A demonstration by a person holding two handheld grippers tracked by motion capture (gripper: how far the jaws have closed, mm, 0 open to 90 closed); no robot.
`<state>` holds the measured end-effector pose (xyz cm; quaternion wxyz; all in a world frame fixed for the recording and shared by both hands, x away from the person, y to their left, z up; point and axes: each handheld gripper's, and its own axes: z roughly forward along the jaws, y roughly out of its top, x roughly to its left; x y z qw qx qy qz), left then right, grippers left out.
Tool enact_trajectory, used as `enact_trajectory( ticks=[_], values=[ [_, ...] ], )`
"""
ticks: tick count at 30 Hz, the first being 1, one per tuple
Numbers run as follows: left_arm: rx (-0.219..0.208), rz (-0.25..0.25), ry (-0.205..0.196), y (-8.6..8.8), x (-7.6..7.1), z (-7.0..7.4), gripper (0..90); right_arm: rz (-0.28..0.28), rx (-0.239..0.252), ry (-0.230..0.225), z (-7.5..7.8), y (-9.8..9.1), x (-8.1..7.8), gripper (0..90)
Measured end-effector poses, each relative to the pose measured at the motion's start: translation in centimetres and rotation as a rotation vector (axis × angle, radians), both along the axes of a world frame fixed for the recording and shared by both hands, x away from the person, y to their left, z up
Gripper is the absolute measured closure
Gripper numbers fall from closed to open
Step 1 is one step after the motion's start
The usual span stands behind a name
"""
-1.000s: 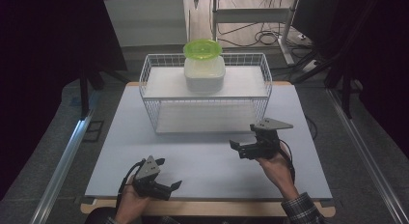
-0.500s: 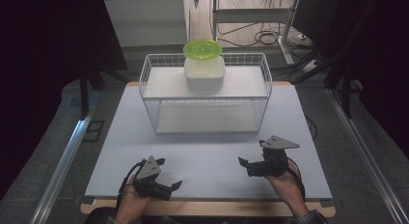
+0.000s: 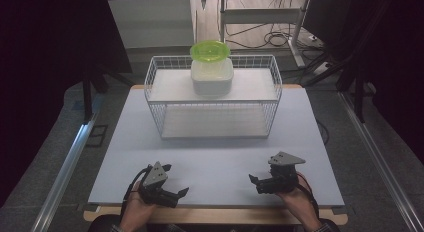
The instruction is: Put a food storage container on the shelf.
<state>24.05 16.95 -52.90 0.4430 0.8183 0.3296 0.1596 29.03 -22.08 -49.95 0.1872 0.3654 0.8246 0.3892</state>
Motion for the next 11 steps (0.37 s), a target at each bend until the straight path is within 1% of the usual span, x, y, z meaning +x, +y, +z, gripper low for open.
enact_trajectory(
  ticks=[7, 11],
  values=[
    [0.012, -0.002, 0.004, -0.08, 0.03, -0.12, 1.1, -0.002, -0.025, 0.033, -0.9, 0.12, -0.09, 0.0],
    [0.015, -0.002, 0.007, -0.17, 0.09, -0.16, 1.1, 0.0, -0.036, 0.038, -1.05, 0.21, -0.07, 0.0]
  ],
)
